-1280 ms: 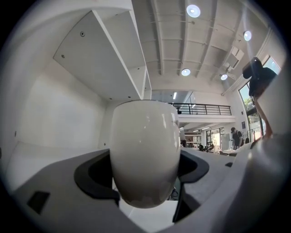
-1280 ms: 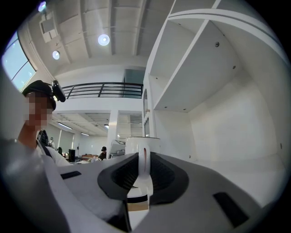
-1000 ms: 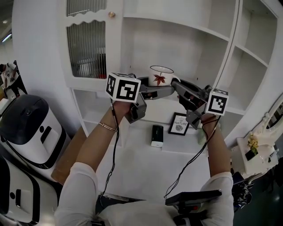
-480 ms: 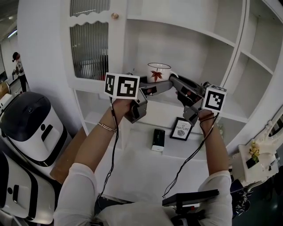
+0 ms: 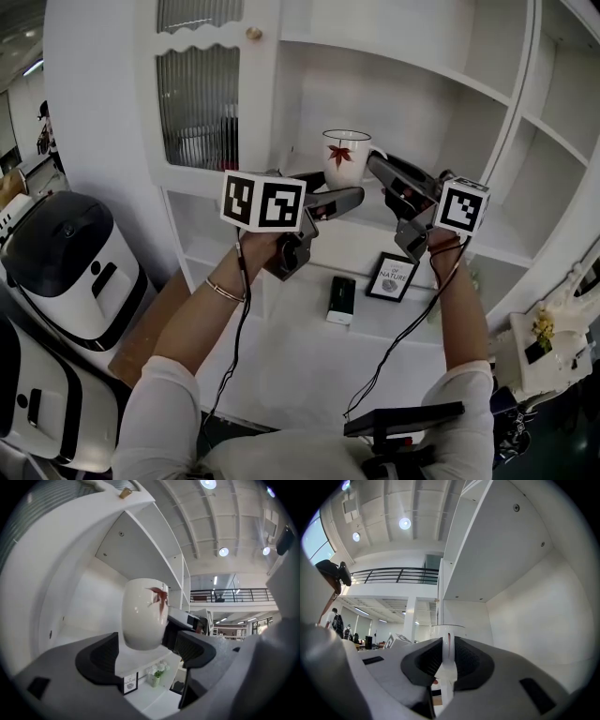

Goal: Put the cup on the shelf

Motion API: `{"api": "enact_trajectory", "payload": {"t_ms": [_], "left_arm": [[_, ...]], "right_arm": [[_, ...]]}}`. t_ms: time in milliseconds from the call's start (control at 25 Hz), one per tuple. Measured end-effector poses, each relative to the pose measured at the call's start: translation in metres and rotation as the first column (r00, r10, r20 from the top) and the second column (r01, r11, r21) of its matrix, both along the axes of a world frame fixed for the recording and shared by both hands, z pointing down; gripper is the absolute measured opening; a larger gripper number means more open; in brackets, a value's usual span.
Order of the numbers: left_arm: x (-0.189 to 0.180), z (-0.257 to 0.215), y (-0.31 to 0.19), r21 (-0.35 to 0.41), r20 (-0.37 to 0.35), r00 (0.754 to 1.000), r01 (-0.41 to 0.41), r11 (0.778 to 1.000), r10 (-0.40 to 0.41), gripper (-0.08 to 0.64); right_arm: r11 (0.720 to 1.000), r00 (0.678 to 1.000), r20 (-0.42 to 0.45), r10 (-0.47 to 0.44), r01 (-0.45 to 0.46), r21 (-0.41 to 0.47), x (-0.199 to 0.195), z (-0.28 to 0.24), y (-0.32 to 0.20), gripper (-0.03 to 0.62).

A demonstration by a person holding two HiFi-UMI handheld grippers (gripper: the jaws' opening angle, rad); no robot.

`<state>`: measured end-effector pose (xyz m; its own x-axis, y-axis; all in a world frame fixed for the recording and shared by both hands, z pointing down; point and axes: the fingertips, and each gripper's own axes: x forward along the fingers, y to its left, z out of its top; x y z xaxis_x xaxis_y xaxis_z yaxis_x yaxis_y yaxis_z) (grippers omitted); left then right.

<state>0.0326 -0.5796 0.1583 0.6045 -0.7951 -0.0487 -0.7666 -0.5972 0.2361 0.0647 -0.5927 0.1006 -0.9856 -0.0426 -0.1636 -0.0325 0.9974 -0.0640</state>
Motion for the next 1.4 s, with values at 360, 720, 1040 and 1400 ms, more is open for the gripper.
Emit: {"api": "enact_trajectory", "payload": {"t_ms": [360, 720, 1040, 1400], "left_arm": [[-0.011, 0.033, 0.03, -0.031, 0.103, 0.99, 0.098, 0.995, -0.095, 0.38], [-0.02, 0.076, 0.062, -0.03, 0.153, 0.976, 0.163, 0.986, -0.157, 0.25], [-0.033, 0.112, 0.088, -0.043, 0.159, 0.973, 0.176, 0.983, -0.167, 0.009], [-0.052, 0.141, 0.103, -0.079, 0.163, 0.964, 0.224, 0.971, -0.209, 0.009]], "right_arm": [[0.999, 0.999, -0.018, 0.046, -0.046, -0.016, -0.022, 0.006, -0.025, 0.072], [0.988, 0.985, -0.085, 0.15, -0.152, -0.014, -0.032, 0.011, -0.061, 0.072], [0.973, 0.961, -0.155, 0.231, -0.23, 0.022, -0.046, 0.016, -0.088, 0.072], [0.95, 0.922, -0.232, 0.311, -0.31, 0.04, -0.066, 0.03, -0.125, 0.072]]}}
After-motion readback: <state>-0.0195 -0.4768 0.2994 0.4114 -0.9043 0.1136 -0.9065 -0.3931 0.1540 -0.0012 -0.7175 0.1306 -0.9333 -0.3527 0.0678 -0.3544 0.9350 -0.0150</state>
